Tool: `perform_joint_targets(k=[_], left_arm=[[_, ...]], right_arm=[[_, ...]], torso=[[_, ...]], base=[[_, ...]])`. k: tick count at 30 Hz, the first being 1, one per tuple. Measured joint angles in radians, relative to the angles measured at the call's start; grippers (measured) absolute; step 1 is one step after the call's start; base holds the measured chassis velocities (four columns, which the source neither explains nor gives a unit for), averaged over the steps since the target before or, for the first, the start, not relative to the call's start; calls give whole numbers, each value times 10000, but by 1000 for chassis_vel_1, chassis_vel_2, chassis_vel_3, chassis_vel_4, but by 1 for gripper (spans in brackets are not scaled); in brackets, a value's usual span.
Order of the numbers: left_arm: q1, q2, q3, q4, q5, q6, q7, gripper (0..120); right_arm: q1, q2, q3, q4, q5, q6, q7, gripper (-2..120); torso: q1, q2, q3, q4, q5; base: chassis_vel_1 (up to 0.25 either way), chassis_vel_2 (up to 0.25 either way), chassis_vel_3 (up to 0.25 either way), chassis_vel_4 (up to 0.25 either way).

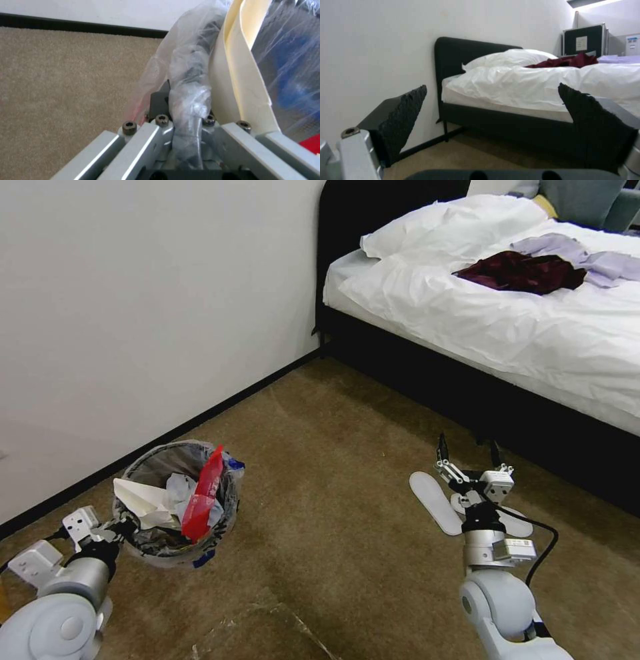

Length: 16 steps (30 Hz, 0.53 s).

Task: Pick up the trash bin and place the garbage on the floor into it.

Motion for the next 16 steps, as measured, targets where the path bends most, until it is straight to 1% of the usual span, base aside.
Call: perform_joint_targets(k=[16], left_arm=[[-60,-139,107,26,107,-20,38,1]], right_arm=[[-45,360,105,4,-40,85,-93,100]], torso=[[0,1,0,0,-1]], base=[[0,0,0,0]])
